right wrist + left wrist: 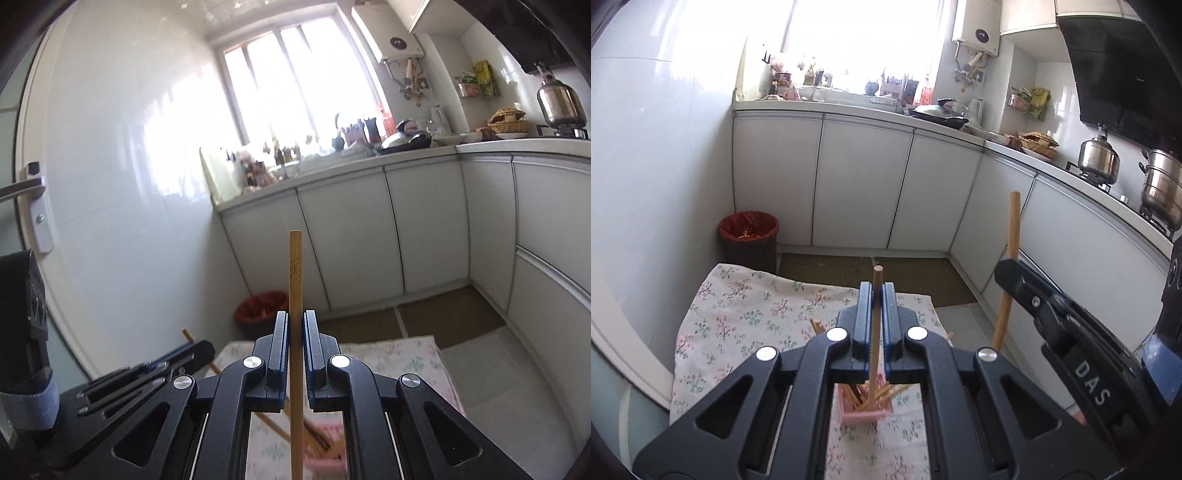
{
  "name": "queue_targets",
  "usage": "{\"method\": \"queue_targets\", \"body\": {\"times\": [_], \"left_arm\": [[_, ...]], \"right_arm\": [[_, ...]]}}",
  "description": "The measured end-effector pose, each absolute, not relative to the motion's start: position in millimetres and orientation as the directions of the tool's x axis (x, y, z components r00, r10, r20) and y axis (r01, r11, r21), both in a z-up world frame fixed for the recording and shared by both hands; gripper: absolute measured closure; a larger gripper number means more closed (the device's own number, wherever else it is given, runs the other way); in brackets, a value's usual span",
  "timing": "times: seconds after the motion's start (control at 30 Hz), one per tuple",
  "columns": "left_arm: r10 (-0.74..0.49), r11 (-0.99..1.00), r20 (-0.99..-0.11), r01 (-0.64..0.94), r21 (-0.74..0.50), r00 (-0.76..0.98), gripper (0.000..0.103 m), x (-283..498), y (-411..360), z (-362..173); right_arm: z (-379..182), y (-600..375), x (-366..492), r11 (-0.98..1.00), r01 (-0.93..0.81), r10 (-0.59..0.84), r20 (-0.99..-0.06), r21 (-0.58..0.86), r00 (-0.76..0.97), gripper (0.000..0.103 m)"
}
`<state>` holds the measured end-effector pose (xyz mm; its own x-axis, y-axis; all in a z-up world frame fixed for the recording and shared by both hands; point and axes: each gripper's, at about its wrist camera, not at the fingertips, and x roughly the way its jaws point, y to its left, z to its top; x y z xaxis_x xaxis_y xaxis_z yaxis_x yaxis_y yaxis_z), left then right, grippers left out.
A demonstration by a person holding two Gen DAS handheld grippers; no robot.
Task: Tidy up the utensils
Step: 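Insert both held wooden chopsticks into the pink holder and open both tools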
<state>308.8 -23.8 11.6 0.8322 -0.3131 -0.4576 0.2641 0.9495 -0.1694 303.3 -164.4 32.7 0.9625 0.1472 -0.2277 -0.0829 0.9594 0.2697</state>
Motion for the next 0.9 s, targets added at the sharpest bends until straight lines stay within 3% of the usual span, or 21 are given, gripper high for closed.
{"method": "queue_targets", "body": {"times": [0.07,0.17,0.33,0.4,0.6,0.67,0.73,0.77,0.8,0.9], "left_arm": [[-0.326,0.945,-0.476,0.276,-0.173,0.817,0.097,319.4,-27.2,-3.4],[-0.319,0.947,-0.528,0.287,-0.144,0.787,0.086,322.3,-31.3,-28.8],[-0.305,0.952,-0.439,0.265,-0.153,0.845,0.081,299.7,-4.6,-23.9],[-0.311,0.949,-0.402,0.263,-0.171,0.861,0.071,290.8,7.7,-15.7],[-0.297,0.953,-0.36,0.249,-0.175,0.884,0.069,282.9,23.7,-23.7],[-0.283,0.958,-0.364,0.243,-0.152,0.887,0.069,277.8,24.2,-37.0],[-0.279,0.96,-0.37,0.244,-0.14,0.886,0.068,274.6,25.0,-45.6],[-0.273,0.962,-0.372,0.239,-0.134,0.887,0.067,272.6,25.6,-47.1],[-0.269,0.963,-0.374,0.235,-0.134,0.887,0.066,271.1,26.4,-47.7],[-0.265,0.962,-0.384,0.218,-0.162,0.884,0.058,264.3,29.7,-45.7]], "right_arm": [[21.8,-164.6,317.3,0.957,-0.083,0.144,-0.205,0.28,0.968,0.095],[0.6,-162.5,336.6,0.956,-0.072,0.129,-0.188,0.283,0.974,0.095],[-24.2,-152.3,353.0,0.967,-0.046,0.085,-0.146,0.252,0.986,0.095],[-28.8,-148.3,358.8,0.967,-0.033,0.068,-0.127,0.254,0.99,0.095],[-62.9,-133.6,362.7,0.973,0.047,-0.039,-0.039,0.225,0.998,0.095],[-81.2,-126.2,362.3,0.978,0.077,-0.072,-0.033,0.192,0.997,0.086],[-94.9,-122.5,353.7,0.979,0.114,-0.114,-0.007,0.166,0.993,0.057],[-95.9,-123.6,347.4,0.978,0.118,-0.121,0.008,0.173,0.993,0.035],[-92.7,-125.2,339.2,0.976,0.122,-0.127,0.013,0.181,0.992,0.029],[-72.2,-132.5,315.6,0.974,0.12,-0.121,-0.007,0.191,0.993,0.029]]}}
